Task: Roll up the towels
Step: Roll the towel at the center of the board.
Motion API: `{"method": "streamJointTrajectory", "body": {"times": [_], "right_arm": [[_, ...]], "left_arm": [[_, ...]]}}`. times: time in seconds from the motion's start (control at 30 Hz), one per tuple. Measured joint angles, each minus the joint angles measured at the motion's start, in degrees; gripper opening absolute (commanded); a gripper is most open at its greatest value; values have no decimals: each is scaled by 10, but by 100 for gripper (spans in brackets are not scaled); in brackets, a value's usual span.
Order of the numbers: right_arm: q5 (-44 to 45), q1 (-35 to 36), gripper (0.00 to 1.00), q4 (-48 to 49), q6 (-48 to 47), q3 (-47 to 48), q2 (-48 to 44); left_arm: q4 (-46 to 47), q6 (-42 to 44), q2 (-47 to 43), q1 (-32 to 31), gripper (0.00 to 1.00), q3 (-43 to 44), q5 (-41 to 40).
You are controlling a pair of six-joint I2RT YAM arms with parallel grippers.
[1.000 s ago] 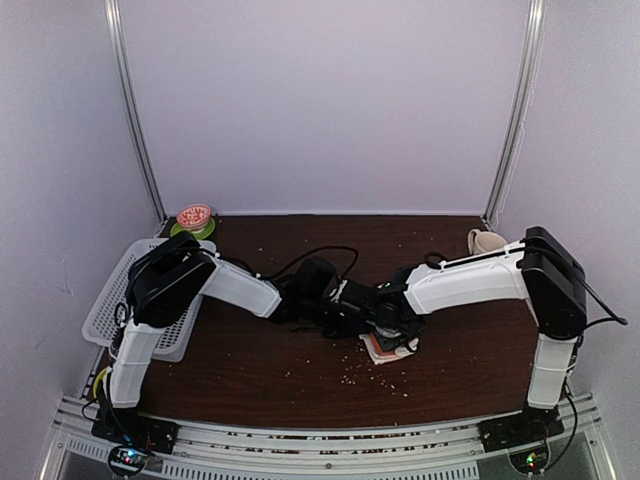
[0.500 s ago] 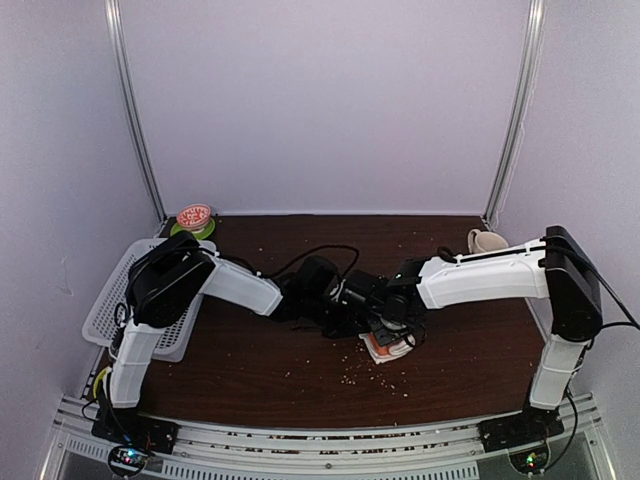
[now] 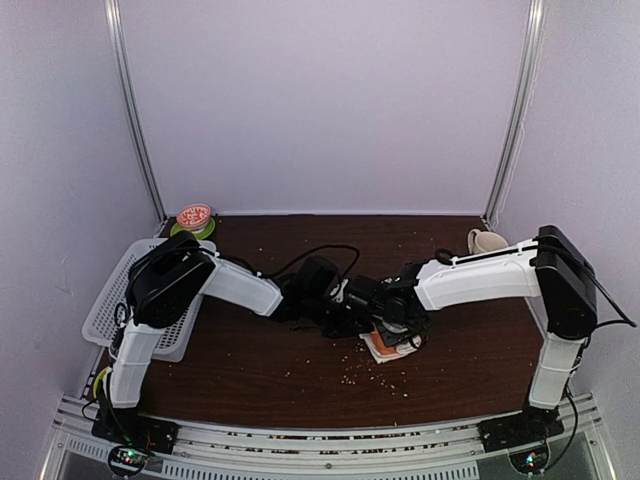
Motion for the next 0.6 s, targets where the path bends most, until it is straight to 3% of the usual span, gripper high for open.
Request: {"method": "streamJointTrajectory", "body": {"times": [0.07,0.17,0.27,0.4,0.6], "right_arm": [[8,0,0,-1,0,0,13],[17,0,0,-1,0,0,32],[17,0,0,2,0,0,32],[16,0,0,3,0,0,32],[16,0,0,3,-1,0,32]], "left_arm": [[6,0,0,0,0,-3,0],[38,-9,-2,0,19,-18,3],[72,-22,-10,0,28,-35,11],[81,-28,-28,0,29,-48,14],[90,-31,-35,0,20,-42,22]]}}
